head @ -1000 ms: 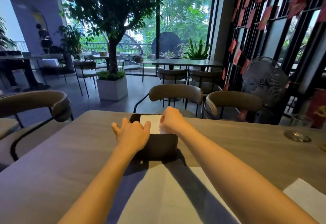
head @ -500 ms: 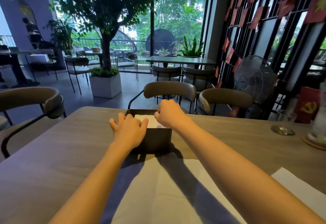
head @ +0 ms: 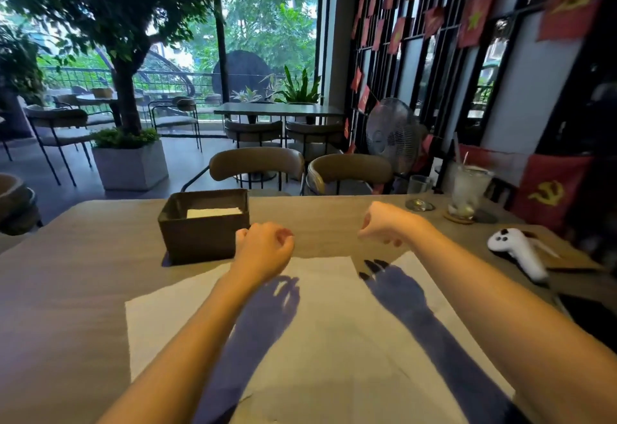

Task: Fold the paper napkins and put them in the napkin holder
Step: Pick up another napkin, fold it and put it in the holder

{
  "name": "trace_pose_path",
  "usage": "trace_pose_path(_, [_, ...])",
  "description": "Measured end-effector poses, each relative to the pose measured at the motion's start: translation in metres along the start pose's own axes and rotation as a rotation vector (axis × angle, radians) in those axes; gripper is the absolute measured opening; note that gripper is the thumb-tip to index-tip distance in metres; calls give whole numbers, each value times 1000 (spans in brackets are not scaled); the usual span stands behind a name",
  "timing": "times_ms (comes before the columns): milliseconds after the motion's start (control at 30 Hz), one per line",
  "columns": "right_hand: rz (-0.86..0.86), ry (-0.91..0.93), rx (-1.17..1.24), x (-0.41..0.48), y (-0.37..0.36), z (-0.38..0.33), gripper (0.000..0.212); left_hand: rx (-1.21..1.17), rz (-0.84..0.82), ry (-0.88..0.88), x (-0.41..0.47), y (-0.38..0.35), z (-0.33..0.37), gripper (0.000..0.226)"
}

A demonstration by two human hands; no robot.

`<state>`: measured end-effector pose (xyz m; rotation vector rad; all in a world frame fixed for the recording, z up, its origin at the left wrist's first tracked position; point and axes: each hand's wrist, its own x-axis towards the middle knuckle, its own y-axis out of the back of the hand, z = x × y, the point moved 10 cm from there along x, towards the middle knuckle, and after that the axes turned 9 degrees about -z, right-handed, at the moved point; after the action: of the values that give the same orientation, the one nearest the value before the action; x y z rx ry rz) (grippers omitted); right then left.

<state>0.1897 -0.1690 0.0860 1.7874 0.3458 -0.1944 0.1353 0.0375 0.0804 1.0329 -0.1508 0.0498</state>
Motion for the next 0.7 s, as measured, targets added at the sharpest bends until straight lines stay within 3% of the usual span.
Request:
trace_pose_path(133, [-73,-244,-20,-34,-18,94,42,-46,-282,-139,-13,-67,55,28])
trace_pose_path(300, [-106,-379,85,-62,-50,159,56,16,-410,-252,-29,-114,97,39])
trace_pose_path(467, [-63,-378,263,-70,-54,170,55,169,-466,-211,-34,-136,94,50])
trace_pose_path(600, [-69,-400,359,-71,-57,177,68,144,-378,-198,-41,-135,89,49])
trace_pose_path(700, [-103,-425,401,-69,-62,184,73,160,-426,-225,-43,-139,88,51])
